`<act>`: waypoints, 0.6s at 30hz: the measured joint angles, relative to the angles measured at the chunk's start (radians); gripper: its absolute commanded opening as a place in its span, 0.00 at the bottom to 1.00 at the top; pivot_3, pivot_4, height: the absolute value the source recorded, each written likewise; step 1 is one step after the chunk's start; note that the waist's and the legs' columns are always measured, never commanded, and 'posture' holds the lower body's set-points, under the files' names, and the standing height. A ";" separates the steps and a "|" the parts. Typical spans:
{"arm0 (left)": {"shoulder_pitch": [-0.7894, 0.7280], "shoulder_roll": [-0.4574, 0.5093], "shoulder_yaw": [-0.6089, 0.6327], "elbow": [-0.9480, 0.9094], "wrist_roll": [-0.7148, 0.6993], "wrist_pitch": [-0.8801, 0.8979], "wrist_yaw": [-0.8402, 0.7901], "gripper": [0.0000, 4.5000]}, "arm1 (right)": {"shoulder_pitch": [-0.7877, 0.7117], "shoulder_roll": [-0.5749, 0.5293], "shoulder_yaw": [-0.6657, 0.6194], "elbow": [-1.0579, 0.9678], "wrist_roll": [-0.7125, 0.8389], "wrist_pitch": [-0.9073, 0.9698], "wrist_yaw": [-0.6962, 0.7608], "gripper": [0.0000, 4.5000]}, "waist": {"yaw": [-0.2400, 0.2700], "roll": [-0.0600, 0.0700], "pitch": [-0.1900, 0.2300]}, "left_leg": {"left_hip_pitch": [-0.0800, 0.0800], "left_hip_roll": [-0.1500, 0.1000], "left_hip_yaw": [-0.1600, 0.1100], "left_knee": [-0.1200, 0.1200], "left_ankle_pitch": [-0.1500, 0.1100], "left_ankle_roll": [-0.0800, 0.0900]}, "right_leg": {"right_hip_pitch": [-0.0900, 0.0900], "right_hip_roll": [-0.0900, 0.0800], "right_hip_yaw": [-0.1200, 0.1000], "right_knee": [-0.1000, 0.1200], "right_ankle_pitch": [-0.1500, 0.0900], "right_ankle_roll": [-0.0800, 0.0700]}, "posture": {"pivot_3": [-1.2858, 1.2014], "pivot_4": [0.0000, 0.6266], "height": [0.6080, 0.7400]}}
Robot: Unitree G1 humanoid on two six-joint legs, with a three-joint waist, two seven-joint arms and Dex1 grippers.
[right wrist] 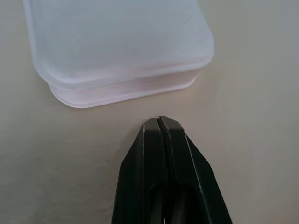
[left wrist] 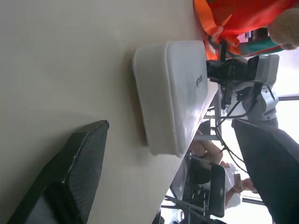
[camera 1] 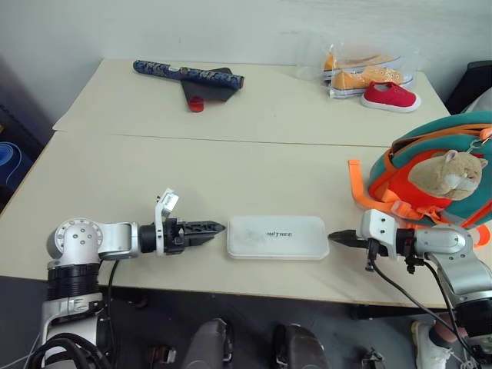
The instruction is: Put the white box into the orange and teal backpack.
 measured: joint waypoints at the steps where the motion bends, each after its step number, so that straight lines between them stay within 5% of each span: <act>1: 0.000 -0.021 0.004 0.003 -0.028 -0.004 0.041 0.99 | -0.004 0.007 0.002 0.005 -0.001 -0.005 0.000 0.00 | 0.000 -0.001 0.000 | 0.000 0.000 0.000 0.000 0.000 0.000 | 0.000 0.000 0.001 0.000 0.000 0.000 | 0.52 0.24 1.00; 12: -0.047 -0.160 0.001 0.115 -0.320 -0.005 0.424 0.99 | -0.047 0.072 0.041 0.030 -0.020 -0.042 -0.003 0.00 | -0.004 -0.002 -0.002 | 0.003 0.000 0.001 0.000 -0.001 -0.002 | 0.002 0.003 0.006 0.000 0.000 0.000 | 0.52 0.24 1.00; 18: -0.041 -0.161 -0.077 0.144 -0.427 -0.002 0.511 0.66 | -0.053 0.099 0.049 0.020 -0.020 -0.038 -0.009 0.00 | -0.006 -0.003 -0.001 | 0.003 0.001 0.001 0.000 -0.001 -0.002 | 0.001 0.005 0.008 0.000 0.000 0.000 | 0.52 0.24 1.00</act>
